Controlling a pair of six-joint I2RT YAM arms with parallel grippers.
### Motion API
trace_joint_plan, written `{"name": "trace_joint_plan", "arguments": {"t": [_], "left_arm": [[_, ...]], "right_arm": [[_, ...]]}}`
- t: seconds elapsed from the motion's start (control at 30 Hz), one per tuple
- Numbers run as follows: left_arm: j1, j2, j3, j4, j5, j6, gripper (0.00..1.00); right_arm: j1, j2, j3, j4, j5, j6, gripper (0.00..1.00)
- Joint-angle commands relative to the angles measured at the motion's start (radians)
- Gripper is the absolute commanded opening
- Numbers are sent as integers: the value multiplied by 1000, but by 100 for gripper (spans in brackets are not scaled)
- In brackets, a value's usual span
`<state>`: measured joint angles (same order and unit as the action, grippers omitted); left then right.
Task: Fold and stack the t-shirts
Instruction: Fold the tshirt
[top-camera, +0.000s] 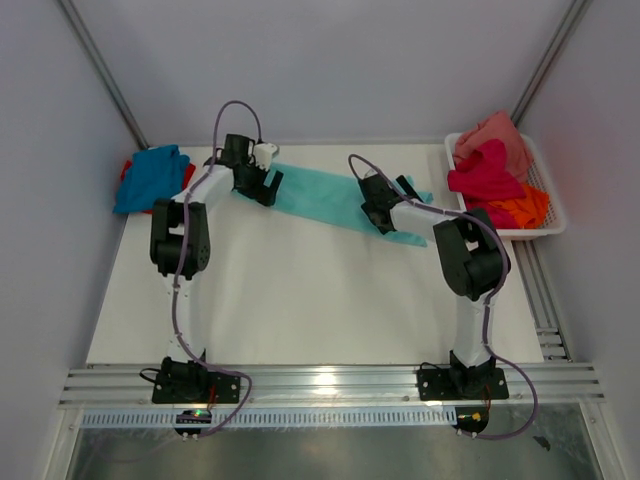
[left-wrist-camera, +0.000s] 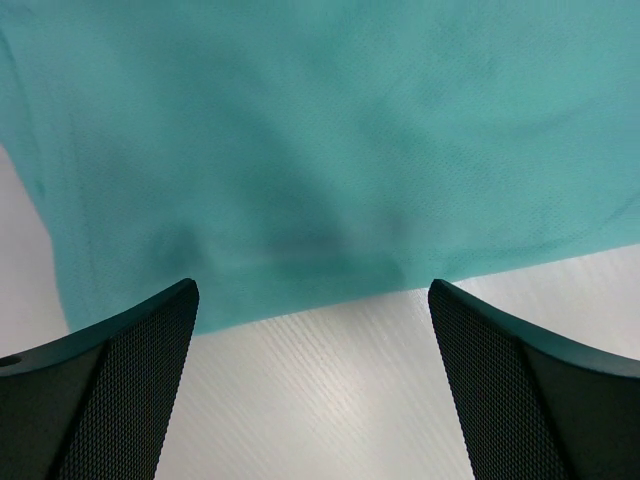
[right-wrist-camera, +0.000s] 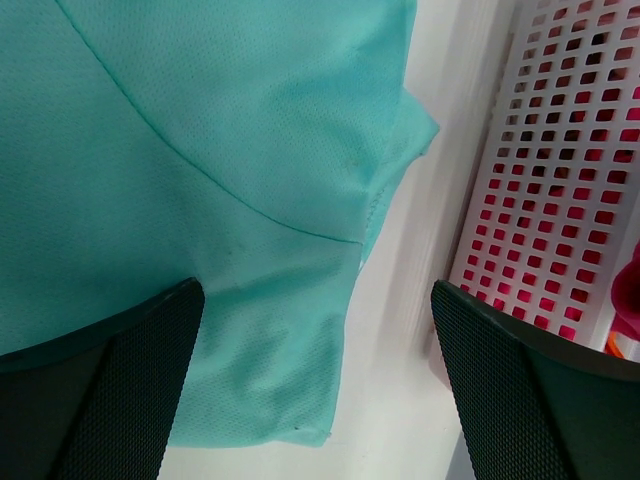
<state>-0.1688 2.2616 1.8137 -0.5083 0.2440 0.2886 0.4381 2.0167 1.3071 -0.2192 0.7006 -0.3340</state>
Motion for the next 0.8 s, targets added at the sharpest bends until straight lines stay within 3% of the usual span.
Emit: {"name": "trace_joint_plan", "arguments": {"t": [0.0,0.27,0.5,0.77], "left_arm": [[0,-131,34,34,17,-32,99],[-1,-97,187,74,11,-83,99],[-1,58,249,59,2,-43,99],[-1,128,251,54,-2,-8,99]], "right_arm": [[-7,-84,-3,-35,2,12,99],[-9,-167,99,-94,-26,24,99],[-9,-98,69,-46,40,15,100],[-29,-10,96,-48,60,27,99]]}}
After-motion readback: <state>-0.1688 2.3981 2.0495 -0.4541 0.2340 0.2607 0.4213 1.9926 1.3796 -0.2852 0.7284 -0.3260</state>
